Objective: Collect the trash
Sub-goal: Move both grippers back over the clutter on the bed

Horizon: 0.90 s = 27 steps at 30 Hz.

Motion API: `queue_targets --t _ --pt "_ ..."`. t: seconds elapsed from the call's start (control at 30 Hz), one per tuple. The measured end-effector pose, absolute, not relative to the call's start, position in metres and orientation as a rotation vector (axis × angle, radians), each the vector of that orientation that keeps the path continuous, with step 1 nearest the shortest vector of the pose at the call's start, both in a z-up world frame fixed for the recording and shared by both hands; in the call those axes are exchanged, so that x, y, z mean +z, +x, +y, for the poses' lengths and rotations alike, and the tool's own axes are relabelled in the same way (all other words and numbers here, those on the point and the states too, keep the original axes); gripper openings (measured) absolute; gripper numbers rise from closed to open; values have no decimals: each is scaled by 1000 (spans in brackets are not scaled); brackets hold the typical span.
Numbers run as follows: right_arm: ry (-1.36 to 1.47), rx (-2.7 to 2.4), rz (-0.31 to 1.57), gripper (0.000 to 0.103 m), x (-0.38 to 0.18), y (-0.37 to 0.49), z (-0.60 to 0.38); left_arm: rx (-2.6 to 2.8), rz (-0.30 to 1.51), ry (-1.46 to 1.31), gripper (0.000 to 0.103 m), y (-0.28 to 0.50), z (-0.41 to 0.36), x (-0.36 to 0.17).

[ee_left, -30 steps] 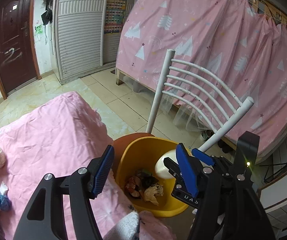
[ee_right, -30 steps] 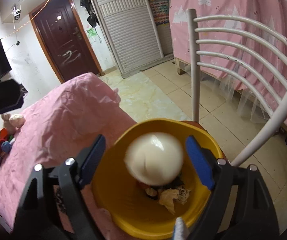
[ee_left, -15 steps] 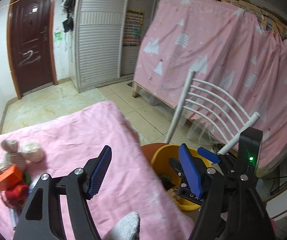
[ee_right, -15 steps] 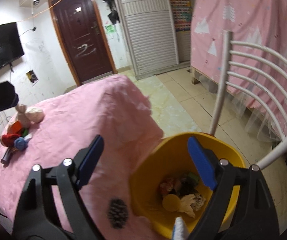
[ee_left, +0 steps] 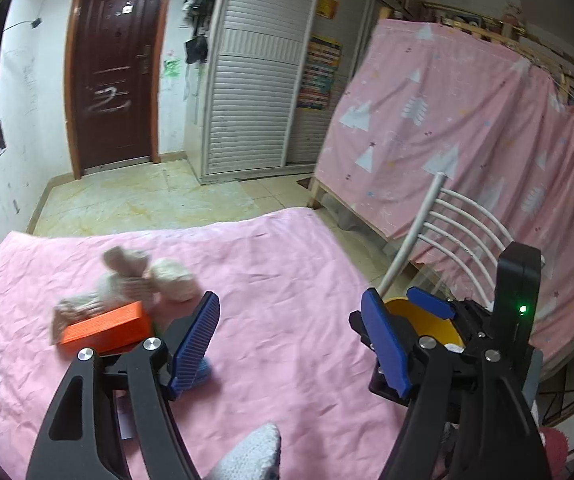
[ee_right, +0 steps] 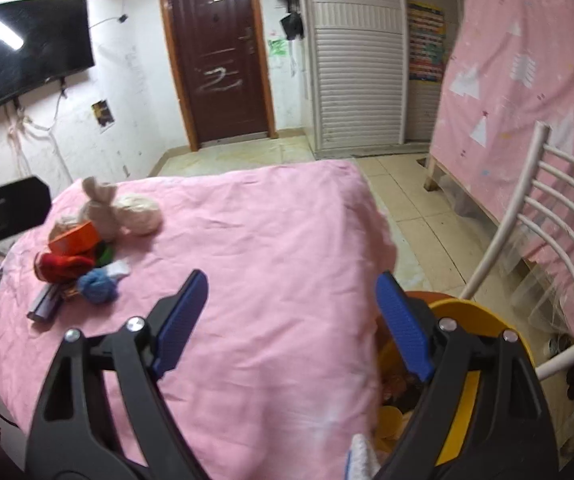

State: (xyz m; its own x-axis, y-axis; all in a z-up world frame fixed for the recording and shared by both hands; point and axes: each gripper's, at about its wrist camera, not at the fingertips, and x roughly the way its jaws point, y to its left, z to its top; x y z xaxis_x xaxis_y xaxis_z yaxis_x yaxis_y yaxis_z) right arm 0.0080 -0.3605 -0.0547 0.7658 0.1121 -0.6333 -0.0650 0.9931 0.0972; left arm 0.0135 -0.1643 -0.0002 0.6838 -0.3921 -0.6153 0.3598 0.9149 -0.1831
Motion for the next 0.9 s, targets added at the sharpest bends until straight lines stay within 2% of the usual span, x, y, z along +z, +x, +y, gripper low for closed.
queue_targets --t 0.43,0.9 --pt "-36 255 738 82 -50 21 -282 -269 755 -27 66 7 -71 -31" --pt "-127 369 812 82 -65 35 -225 -261 889 33 70 13 -46 -83"
